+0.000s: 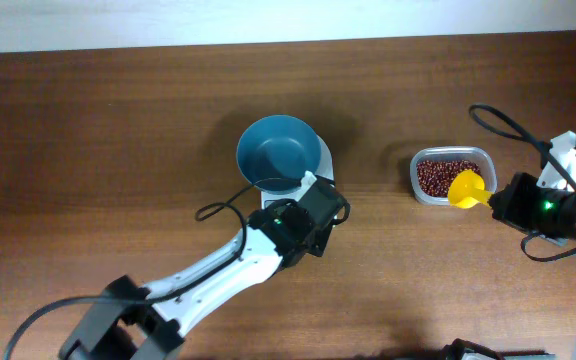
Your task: Scoop item into bowl and weigh 50g on scale
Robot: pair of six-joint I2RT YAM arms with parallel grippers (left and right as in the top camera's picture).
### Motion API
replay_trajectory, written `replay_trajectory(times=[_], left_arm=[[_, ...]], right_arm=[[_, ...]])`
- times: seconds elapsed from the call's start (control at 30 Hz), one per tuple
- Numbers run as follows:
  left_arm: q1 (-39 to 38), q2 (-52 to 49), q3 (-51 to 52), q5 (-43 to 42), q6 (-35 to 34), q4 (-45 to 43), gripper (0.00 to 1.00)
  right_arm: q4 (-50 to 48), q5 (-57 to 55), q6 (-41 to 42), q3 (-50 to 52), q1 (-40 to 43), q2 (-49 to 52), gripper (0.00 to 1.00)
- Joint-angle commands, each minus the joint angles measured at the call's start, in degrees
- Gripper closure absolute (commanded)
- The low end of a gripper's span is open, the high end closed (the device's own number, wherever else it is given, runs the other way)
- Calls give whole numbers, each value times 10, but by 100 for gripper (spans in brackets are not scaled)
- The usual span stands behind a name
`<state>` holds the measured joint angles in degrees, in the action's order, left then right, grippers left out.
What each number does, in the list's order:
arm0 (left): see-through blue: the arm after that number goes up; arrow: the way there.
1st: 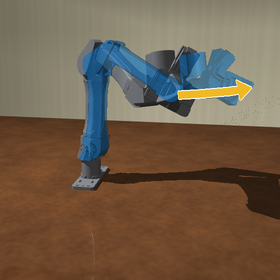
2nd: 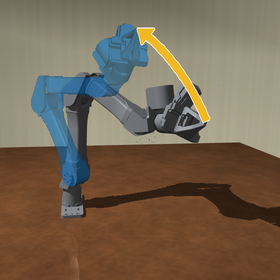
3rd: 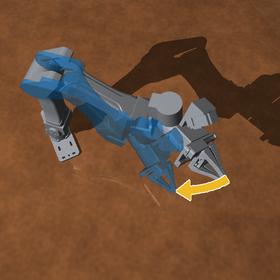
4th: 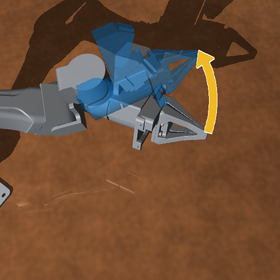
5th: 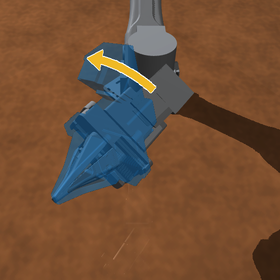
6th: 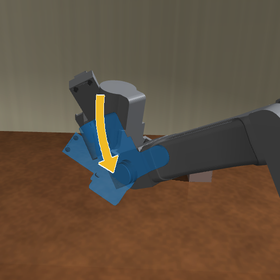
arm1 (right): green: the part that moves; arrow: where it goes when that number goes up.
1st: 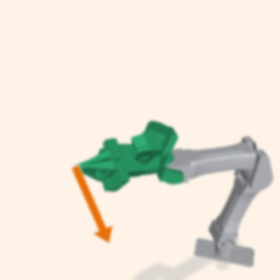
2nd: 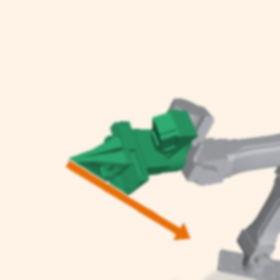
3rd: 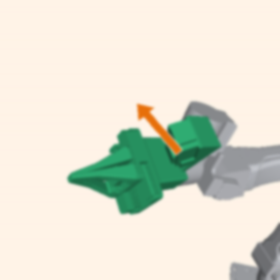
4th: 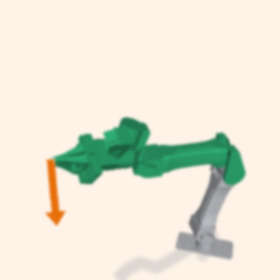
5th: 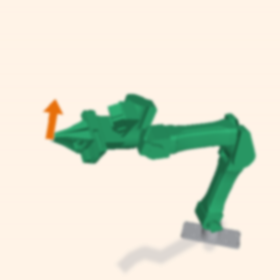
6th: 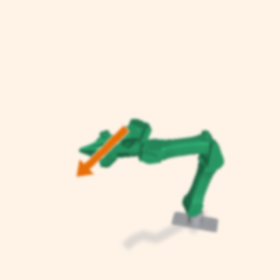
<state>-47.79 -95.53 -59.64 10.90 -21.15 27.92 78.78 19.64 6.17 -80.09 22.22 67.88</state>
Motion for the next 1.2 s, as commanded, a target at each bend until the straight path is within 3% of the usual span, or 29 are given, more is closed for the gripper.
replay_trajectory(times=[0.0, 0.6, 1.0, 1.17], left_arm=[[-3, -24, 7, 34, 15, -14, 100], [-3, -94, 7, 74, 15, -107, 100], [-17, -96, 7, 71, 15, -112, 100], [-17, -96, 7, 113, 15, -111, 100]], right_arm=[[-3, 9, -4, -4, 4, 0, 96], [-17, 10, -4, -4, 4, 0, 96], [-19, 9, -4, -4, 4, 0, 96], [-19, 10, -4, -4, 4, 0, 96]])
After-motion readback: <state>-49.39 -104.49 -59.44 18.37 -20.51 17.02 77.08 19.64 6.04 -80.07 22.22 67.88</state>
